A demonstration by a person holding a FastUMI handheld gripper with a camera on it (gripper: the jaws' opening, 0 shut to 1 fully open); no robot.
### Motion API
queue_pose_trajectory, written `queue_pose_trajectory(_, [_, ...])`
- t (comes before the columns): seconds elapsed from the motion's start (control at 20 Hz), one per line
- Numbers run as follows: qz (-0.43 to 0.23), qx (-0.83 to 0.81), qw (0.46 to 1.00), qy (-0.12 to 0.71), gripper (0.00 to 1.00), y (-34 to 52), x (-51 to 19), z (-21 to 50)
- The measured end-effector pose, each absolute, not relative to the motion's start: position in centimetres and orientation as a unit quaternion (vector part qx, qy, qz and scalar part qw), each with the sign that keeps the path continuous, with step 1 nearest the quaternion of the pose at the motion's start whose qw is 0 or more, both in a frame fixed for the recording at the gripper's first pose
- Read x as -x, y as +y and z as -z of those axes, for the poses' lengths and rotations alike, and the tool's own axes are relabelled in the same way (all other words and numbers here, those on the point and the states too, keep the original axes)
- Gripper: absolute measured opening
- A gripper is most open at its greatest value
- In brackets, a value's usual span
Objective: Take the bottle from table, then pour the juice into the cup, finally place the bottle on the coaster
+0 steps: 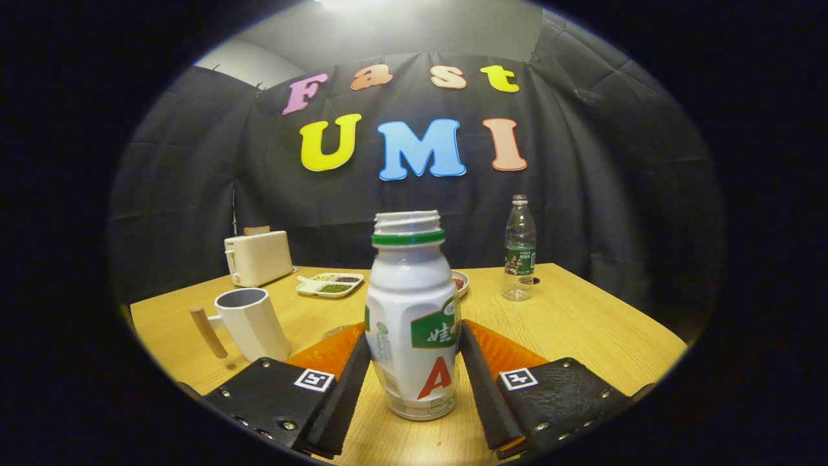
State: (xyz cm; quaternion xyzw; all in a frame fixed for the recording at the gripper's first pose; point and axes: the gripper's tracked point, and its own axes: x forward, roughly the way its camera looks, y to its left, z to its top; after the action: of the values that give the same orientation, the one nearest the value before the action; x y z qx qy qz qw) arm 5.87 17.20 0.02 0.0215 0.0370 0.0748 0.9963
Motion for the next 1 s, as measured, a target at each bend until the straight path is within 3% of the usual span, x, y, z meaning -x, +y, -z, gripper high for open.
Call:
queue_pose_trajectory(0.25, [-0.060,0.014,0.997,0.049,0.67,17.5,-6.1,-0.2])
queue_pose_trajectory(1.0, [-0.025,0.265,0.964,0.008,0.67,20.9,-6.9,-4.7])
